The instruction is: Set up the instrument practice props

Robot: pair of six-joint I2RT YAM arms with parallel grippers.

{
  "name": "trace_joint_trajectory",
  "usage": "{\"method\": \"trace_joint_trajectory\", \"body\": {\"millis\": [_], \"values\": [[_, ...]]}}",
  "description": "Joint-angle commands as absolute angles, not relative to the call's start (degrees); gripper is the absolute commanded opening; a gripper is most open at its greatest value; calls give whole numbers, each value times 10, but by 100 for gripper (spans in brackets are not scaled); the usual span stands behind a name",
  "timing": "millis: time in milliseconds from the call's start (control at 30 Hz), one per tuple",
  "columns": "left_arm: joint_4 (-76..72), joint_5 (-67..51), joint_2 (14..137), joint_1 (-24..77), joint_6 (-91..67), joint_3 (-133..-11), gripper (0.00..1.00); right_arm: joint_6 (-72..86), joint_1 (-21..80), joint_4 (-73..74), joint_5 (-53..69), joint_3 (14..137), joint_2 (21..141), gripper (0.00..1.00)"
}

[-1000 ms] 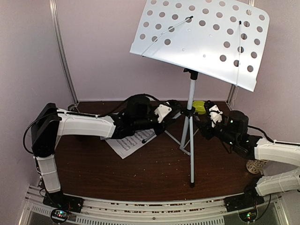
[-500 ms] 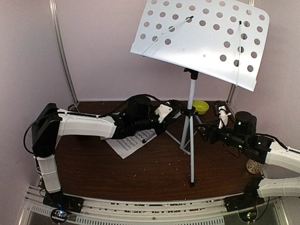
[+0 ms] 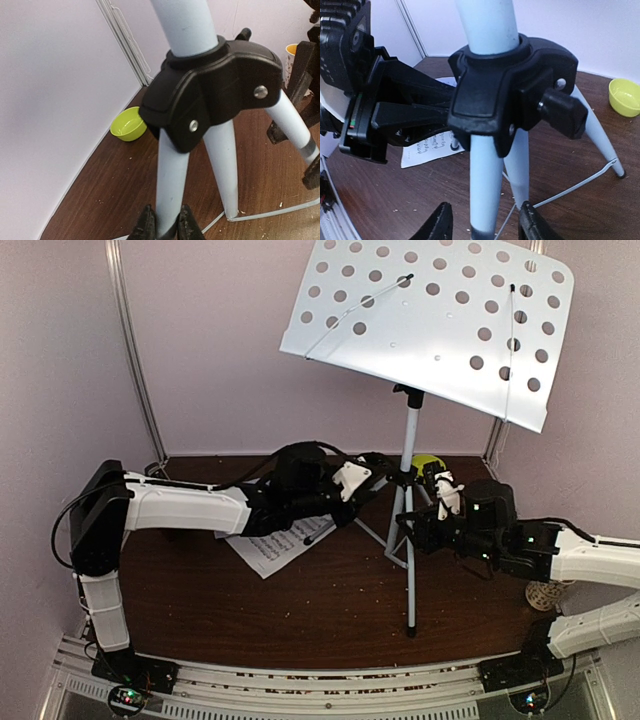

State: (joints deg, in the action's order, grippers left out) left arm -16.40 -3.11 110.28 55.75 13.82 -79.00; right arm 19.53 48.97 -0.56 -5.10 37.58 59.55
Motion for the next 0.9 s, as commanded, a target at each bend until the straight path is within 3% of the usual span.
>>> {"method": "trace_joint_trajectory", "body": {"millis": [0, 200, 233, 867], "values": [[-188, 1, 1109, 560, 121, -809, 0, 210, 498, 7, -118, 393, 600, 36], [-189, 17, 1095, 561, 120, -807, 0, 198, 498, 21, -141, 402, 598, 2], [-191, 21, 1093, 561, 119, -806, 0, 193, 498, 25, -143, 405, 598, 0], [-236, 159, 999, 562, 139, -731, 0, 78, 498, -3, -139, 471, 643, 0]]}}
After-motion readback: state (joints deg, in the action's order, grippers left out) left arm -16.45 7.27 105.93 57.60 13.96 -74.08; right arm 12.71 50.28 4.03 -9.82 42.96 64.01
